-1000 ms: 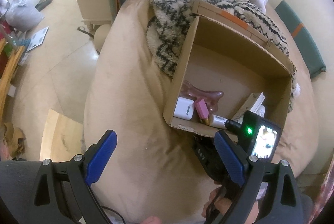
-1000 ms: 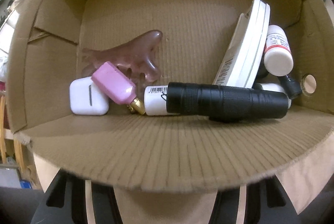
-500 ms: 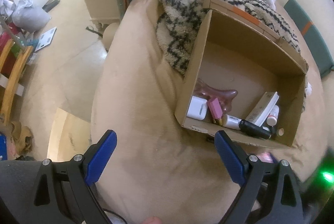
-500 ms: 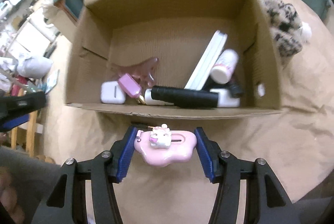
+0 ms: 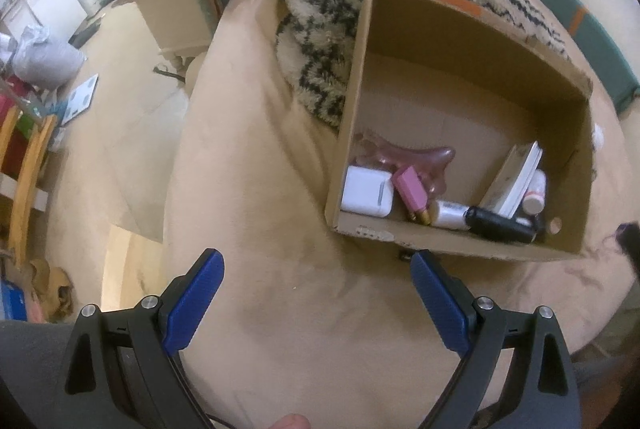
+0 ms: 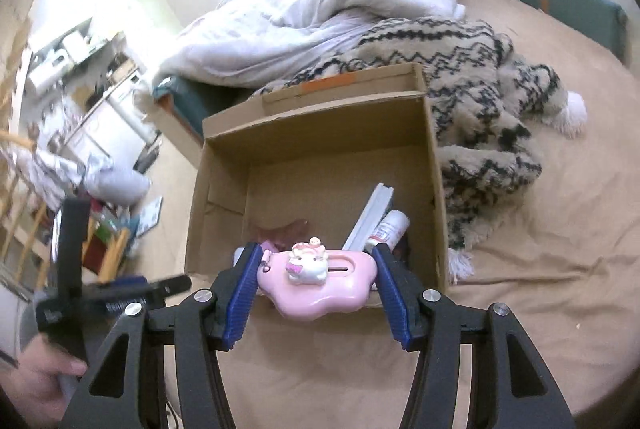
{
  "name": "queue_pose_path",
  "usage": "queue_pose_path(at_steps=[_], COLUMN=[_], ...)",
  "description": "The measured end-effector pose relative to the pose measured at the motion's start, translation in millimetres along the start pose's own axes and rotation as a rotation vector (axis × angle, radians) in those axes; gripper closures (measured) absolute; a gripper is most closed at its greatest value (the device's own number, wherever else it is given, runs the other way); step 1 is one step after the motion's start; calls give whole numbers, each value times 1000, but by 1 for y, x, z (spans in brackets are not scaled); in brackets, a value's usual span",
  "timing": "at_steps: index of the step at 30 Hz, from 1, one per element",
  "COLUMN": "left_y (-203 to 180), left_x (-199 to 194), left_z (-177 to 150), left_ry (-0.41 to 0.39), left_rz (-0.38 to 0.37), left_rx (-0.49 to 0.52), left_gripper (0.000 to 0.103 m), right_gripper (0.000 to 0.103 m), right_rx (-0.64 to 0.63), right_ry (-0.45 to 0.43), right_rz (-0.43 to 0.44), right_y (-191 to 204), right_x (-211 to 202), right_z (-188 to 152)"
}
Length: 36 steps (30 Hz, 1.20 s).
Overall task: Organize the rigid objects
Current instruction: 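Grasp the AA battery with the left tool while the right tool lifts the Hello Kitty item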
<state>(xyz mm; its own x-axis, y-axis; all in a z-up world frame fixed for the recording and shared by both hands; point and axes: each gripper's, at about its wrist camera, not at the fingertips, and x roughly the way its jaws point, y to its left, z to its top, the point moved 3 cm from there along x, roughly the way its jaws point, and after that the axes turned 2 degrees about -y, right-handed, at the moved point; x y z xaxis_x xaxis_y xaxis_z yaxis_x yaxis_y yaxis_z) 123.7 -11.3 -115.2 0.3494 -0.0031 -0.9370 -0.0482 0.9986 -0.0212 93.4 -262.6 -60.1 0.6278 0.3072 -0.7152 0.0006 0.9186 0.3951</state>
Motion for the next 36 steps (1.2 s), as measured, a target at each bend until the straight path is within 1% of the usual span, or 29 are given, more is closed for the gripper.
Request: queue_pose_path(at_steps=[2,5,8,12,15,19,20,21,23,25,28,30,31,33,34,35,36], left_y=[-5,-19,-46,-85,-102,-112,-113,-112,-108,-108,-108,-109,-108,-111,-110,-109,-108], left_x=[5,16,34,55,77,105,113,118,123,124,124,121,119,117,115,114,113], left_z=[-6,-20,-32,-38,-35,-29,-28,-28,-25,-22,-21,-20,-18,-17,-17,-16,-16], left_ry=[12,51,92,79,97,124,142,153,156,159,158,154,149,140,134,128,125], left_rz=[26,17,14,12,11,17,23,22,2,-2,-4,-11,-14,-15,-15,-17,-18], left_rx=[27,76,164,298,311,322,333,332,306,298,311,311,311,314,317,321,321], left_gripper=[9,9,10,10,10,11,14,18,18,20,25,36,40,52,55,63,63], right_gripper=[44,44,43,44,44,44,44,44,44,44,44,44,44,44,44,44,44], right_rx=[28,42,56,65,55,69,71,74,76,74,71,67,63,59,59,60,63], right_ry=[9,17,35,46,38,42,45,47,50,51,54,52,51,53,54,56,59], right_rz=[15,23,27,45,45,53,54,57,63,67,74,70,66,64,59,54,50], right_y=[-4,-8,-12,-13,-12,-16,-17,-17,-18,-17,-14,-12,-11,-11,-12,-13,-14], right_x=[-2,0,4,7,4,3,3,3,3,3,4,5,5,6,6,7,8], right_z=[1,4,5,8,10,9,9,9,9,10,10,10,10,10,9,9,9])
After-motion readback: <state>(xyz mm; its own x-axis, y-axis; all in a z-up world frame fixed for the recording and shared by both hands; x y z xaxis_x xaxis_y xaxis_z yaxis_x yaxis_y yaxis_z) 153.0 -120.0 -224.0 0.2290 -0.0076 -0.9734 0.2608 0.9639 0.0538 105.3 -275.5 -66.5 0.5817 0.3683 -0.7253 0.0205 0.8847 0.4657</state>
